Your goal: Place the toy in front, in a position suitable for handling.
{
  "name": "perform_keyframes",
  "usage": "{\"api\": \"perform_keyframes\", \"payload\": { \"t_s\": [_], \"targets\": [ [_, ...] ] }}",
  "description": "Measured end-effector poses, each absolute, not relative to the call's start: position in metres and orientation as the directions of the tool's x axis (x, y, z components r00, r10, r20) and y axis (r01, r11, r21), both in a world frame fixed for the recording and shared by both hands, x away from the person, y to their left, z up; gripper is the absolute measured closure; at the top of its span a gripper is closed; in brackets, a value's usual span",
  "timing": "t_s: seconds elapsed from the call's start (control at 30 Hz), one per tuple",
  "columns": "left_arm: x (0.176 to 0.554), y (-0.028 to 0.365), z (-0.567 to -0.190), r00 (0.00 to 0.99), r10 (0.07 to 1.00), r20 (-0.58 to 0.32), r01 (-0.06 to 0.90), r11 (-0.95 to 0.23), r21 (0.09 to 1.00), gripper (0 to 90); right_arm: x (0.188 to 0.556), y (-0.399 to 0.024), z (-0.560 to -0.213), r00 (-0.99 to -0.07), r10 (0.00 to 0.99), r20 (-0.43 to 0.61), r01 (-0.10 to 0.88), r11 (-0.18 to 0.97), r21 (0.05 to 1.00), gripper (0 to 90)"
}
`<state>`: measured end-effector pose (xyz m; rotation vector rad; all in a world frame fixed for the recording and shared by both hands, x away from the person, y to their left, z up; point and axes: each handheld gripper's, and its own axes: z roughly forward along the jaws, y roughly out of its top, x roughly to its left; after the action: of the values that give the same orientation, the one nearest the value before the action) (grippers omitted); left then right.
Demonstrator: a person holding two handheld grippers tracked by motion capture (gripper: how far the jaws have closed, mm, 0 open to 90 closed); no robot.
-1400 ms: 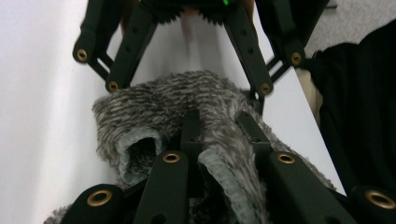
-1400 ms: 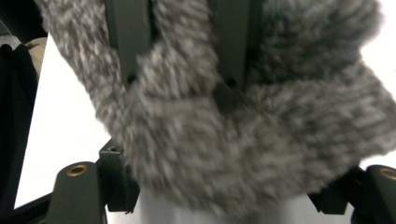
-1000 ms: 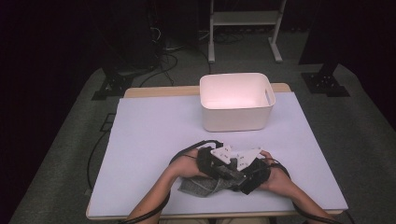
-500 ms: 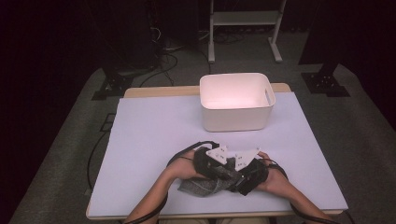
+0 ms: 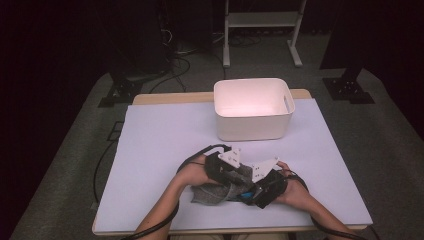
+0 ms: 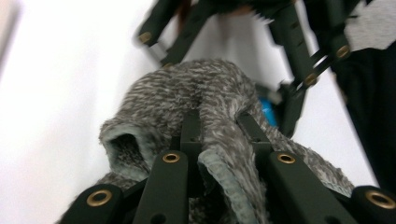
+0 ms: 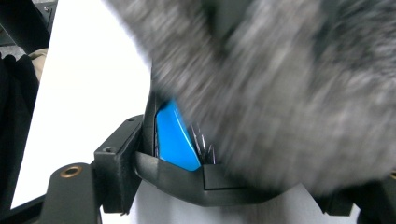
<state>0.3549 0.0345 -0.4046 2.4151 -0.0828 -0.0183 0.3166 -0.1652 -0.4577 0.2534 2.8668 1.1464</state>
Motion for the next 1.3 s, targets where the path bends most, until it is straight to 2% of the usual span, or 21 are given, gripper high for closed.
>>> {"api": "perform_keyframes", "payload": {
  "t_s": [0.17, 0.5, 0.63, 1.3],
  "targets": [
    [0.36, 0.043, -0.403, 0.999, -0.038, -0.005, -0.025, -0.74, 0.672, 75.9, 0.317, -0.165, -0.457, -0.987, 0.162, 0.016, 0.129, 0.716, 0.686, 22.8],
    [0.351, -0.001, -0.411, 0.992, -0.126, -0.022, -0.079, -0.74, 0.668, 75.9, 0.316, -0.165, -0.458, -0.985, 0.171, 0.038, 0.149, 0.707, 0.691, 22.8],
    [0.352, -0.001, -0.411, 0.991, -0.13, -0.022, -0.084, -0.747, 0.66, 76.1, 0.316, -0.165, -0.458, -0.985, 0.17, 0.034, 0.146, 0.705, 0.694, 22.8],
    [0.35, 0.081, -0.409, 1.0, -0.005, -0.005, -0.001, -0.797, 0.604, 76.0, 0.317, -0.165, -0.458, -0.986, 0.163, 0.012, 0.126, 0.714, 0.688, 22.8]
  ]
}}
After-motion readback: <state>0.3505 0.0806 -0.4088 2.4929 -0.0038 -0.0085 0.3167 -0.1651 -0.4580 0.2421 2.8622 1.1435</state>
